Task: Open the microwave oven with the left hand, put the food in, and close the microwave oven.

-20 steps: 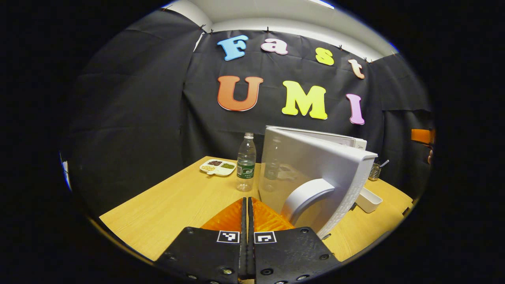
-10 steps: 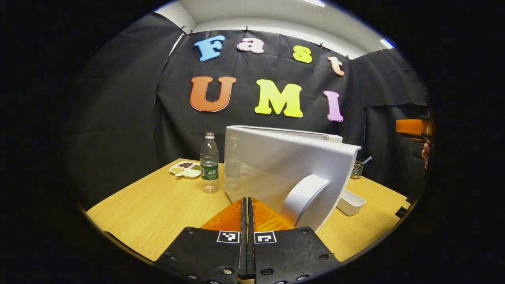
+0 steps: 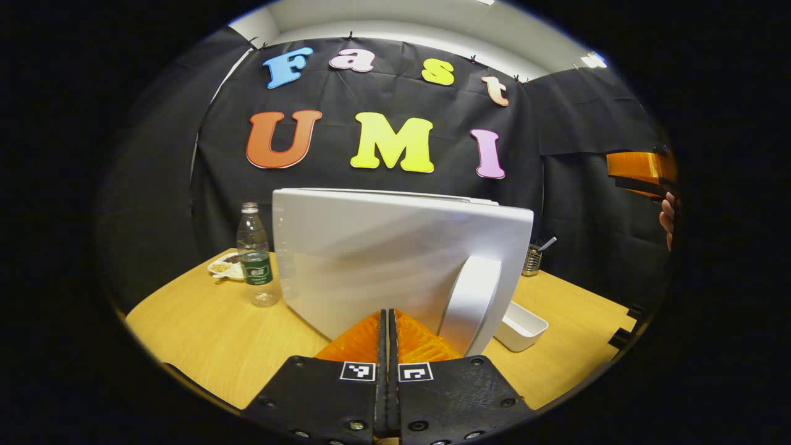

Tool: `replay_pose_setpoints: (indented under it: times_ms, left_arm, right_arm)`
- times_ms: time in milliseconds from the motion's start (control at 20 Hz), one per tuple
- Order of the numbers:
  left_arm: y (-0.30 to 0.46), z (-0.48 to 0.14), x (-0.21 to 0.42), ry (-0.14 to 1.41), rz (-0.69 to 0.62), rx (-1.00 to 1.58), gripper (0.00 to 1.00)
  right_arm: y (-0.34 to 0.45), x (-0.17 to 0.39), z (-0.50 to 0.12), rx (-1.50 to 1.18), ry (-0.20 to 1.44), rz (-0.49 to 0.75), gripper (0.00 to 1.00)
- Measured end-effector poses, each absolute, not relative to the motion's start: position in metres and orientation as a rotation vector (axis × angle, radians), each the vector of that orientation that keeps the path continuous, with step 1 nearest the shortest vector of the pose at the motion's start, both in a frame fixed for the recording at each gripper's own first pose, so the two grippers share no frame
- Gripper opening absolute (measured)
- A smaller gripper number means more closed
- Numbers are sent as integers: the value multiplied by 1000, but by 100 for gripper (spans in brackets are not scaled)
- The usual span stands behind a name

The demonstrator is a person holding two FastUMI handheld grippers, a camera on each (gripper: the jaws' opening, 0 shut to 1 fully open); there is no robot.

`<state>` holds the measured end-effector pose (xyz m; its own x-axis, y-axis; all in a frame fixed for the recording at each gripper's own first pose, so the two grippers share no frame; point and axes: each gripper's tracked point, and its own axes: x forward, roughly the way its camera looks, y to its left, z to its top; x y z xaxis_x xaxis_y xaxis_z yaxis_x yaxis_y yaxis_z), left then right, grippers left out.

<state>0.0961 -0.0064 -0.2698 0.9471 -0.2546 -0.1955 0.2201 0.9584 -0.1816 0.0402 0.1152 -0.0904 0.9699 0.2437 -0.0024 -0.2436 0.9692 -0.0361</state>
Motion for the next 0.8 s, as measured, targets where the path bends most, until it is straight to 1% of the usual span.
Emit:
replay_pose_setpoints:
  times_ms: [50, 100, 150, 200, 600, 800]
  left_arm:
    - [-16, -267, 104, 212, -250, -171, 0]
    - [-22, -265, 113, 204, -254, -174, 0]
    - [-27, -265, 122, 199, -251, -169, 0]
    - [-33, -264, 133, 196, -250, -160, 0]
    - [-74, -268, 187, 225, -255, -144, 0]
    - [-83, -266, 215, 227, -240, -175, 0]
  right_arm:
    - [108, 44, -85, -38, -18, 240, 99]
    - [103, 48, -82, -42, -27, 233, 94]
    - [99, 51, -81, -43, -32, 233, 94]
    - [95, 54, -80, -39, -31, 237, 99]
    - [56, 70, -78, -9, -43, 223, 99]
    - [40, 85, -92, -16, -32, 208, 99]
